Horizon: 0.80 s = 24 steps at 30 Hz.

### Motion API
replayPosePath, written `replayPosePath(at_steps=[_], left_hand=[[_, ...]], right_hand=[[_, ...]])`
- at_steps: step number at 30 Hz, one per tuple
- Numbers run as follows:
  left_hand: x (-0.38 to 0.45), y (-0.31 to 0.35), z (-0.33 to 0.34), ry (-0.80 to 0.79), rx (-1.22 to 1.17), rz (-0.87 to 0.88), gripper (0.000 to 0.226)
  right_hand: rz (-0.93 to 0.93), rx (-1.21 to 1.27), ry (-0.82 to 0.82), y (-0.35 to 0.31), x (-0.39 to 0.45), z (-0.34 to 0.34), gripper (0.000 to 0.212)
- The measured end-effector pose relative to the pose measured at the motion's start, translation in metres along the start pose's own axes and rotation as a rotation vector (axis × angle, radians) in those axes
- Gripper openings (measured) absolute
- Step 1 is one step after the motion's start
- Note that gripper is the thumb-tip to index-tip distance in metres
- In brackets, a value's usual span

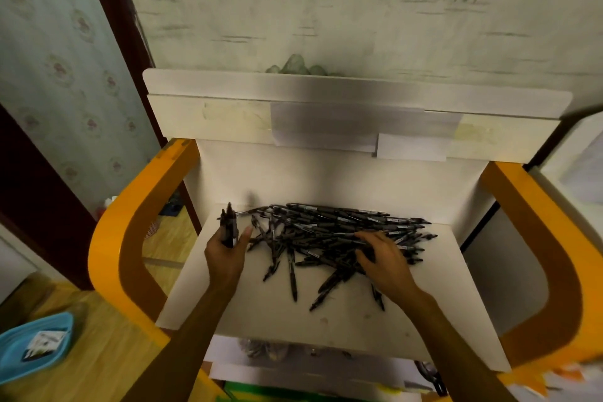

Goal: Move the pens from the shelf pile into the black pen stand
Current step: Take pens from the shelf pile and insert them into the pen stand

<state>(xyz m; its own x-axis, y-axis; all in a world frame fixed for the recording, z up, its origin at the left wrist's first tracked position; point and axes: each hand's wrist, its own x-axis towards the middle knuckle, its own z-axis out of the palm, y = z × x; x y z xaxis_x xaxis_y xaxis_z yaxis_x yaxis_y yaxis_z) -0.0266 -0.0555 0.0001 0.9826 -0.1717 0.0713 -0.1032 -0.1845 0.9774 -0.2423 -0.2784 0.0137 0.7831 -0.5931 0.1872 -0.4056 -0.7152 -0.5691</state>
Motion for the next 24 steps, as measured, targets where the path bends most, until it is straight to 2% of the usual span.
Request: replayPosePath(at_steps=[3,8,13,16,19,22,24], left_hand=[[-0.007,-0.008,-0.001,0.013,-0.044,-0.023,0.025],[-0.019,-0.027,-0.006,-0.066,0.089,-0.036,0.011],[-0.018,-0.015,-0.009,-0.065,0.075,-0.057,0.025],[-0.022,0.006,-0.005,-0.167,0.091,0.000,0.027],[-0.027,0.031,0.004,-0.347,0.085,0.028,0.020],[-0.034,0.054,0.019,-0.518,0.032,-0.002,0.019],[-0.041,0.069,0.032,-0.629,-0.018,-0.077,0.006]], right_hand=[[-0.003,-0.007,-0.005,-0.002,-0.004,0.000,0.039],[-0.005,-0.021,0.001,-0.004,-0.012,-0.001,0.040],[0.009,0.012,0.023,-0.006,-0.020,-0.007,0.039],[0.019,0.012,0.039,-0.009,-0.025,-0.013,0.040],[0.032,0.010,0.063,-0.016,-0.031,-0.021,0.040],[0.045,-0.014,0.112,-0.022,-0.038,-0.035,0.039],[0.051,-0.044,0.162,-0.025,-0.044,-0.052,0.038]])
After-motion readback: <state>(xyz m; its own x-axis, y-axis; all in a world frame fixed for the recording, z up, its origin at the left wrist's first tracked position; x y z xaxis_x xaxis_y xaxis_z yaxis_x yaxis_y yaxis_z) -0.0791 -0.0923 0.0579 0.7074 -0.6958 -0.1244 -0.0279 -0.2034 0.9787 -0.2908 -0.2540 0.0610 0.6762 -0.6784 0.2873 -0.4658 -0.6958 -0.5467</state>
